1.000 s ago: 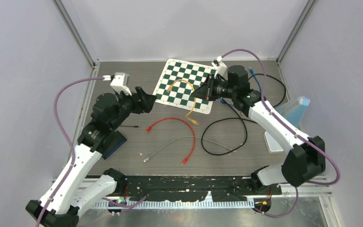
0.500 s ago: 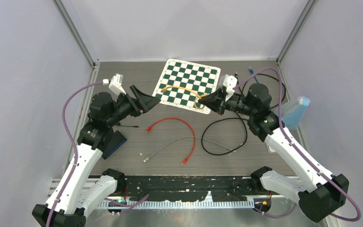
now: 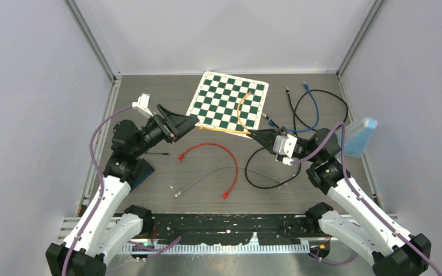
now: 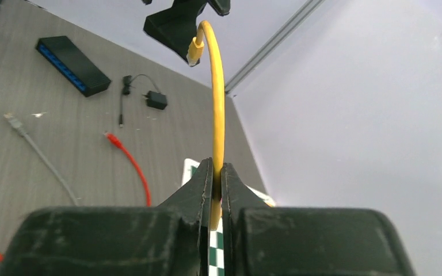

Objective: Insert the plug into the switch port
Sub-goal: Pick up the connector from the center of the board.

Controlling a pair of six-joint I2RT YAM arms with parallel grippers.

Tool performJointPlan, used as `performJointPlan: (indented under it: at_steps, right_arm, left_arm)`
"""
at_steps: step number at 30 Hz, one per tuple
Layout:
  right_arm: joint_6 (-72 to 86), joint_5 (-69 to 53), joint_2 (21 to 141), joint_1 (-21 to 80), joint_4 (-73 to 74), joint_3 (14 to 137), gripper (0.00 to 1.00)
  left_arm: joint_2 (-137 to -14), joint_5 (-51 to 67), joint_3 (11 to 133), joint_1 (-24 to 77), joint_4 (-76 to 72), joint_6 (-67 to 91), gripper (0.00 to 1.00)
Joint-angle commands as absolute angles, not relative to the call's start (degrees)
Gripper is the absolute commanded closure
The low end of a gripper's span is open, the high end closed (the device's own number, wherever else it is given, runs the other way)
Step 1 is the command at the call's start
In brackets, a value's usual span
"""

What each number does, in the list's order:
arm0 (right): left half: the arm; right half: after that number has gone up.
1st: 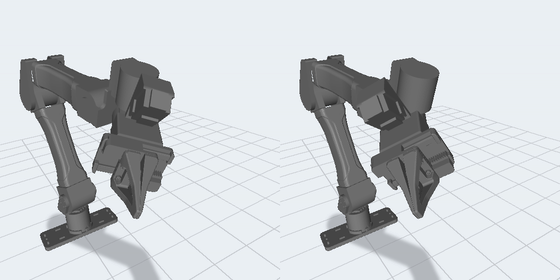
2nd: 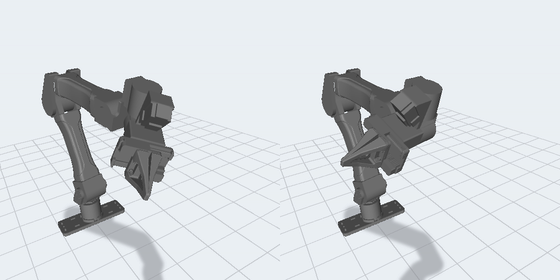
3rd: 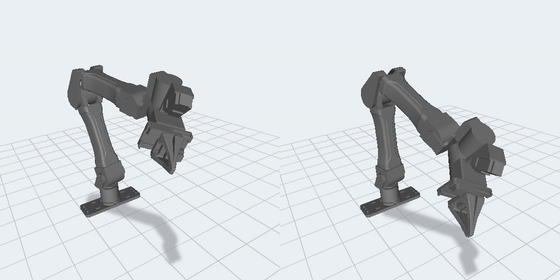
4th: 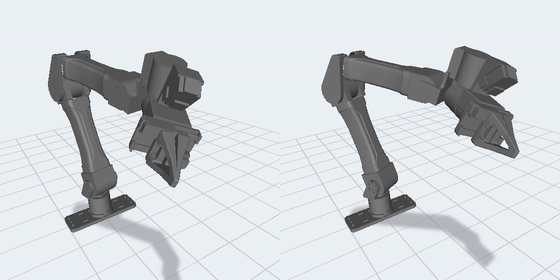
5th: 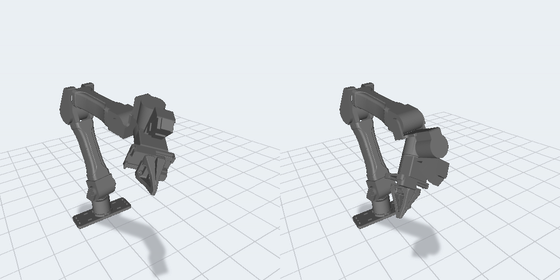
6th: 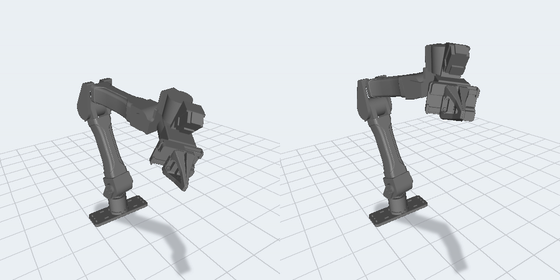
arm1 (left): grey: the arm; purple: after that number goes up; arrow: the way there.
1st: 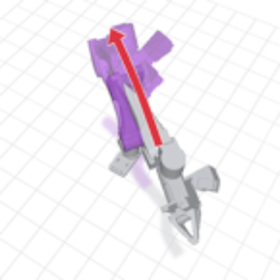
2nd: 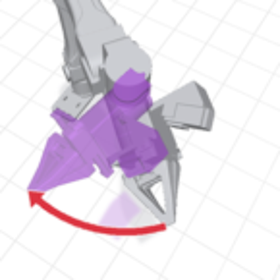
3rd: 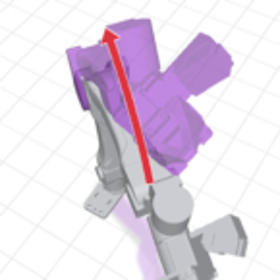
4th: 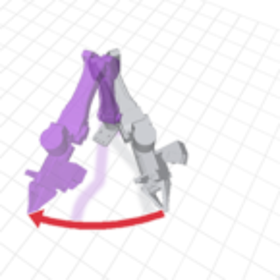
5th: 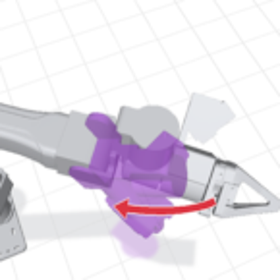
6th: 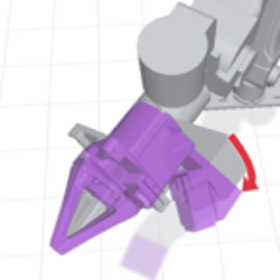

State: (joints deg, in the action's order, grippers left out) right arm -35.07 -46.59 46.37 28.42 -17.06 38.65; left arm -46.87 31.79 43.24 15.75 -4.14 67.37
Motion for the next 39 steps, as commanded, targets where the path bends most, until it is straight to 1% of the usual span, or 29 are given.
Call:
performJointPlan:
  at_steps: [1, 4, 6, 9, 14, 17, 21, 28, 35, 36, 39]
  right_arm:
    - [-38.18, -42.0, 43.12, 29.0, -31.76, 34.28, 0.95]
    - [-37.48, -41.44, 42.43, 29.02, -33.08, 33.34, 0.95]
    - [-36.58, -41.7, 42.67, 29.02, -33.76, 33.31, 0.95]
    - [-34.28, -40.88, 42.81, 29.0, -37.92, 32.5, 0.95]
    - [-31.61, -38.63, 43.42, 29.0, -42.83, 31.49, 0.95]
    - [-29.66, -39.35, 44.15, 29.0, -44.44, 31.42, 0.95]
    - [-27.54, -39.65, 44.9, 29.09, -46.39, 30.66, 0.95]
    - [-21.3, -37.91, 46.4, 29.55, -52.99, 28.72, 0.95]
    - [-17.31, -33.4, 47.88, 30.3, -58.55, 25.89, 0.95]
    - [-17.0, -33.44, 48.18, 30.31, -59.13, 25.59, 0.95]
    - [-16.19, -33.61, 47.94, 30.47, -59.64, 24.47, 0.95]
  left_arm:
    - [-48.23, 36.44, 41.02, 15.38, -21.92, 76.53, 0.21]
    - [-49.42, 36.77, 39.34, 15.39, -28.94, 79.18, 0.19]
    - [-50.21, 36.72, 38.15, 15.43, -35.2, 82.05, 0.19]
    - [-51.68, 36.92, 37.18, 15.38, -40.21, 85.04, 0.19]
    - [-52.99, 37.24, 36.05, 15.39, -42.96, 86.49, 0.19]
    - [-53.21, 36.47, 35.21, 15.39, -44.95, 87.05, 0.17]
    - [-53.57, 35.7, 35.29, 15.62, -47.41, 88.59, 0.17]
    - [-54.47, 32.73, 33.94, 17.14, -52.29, 93.15, 0.22]
    - [-56.8, 30.06, 32.58, 20.2, -56.06, 95.39, 0.21]
    - [-57.32, 29.58, 32.2, 20.37, -57.88, 96.16, 0.22]
    - [-58.64, 27.68, 31.21, 20.39, -63.95, 98.42, 0.29]
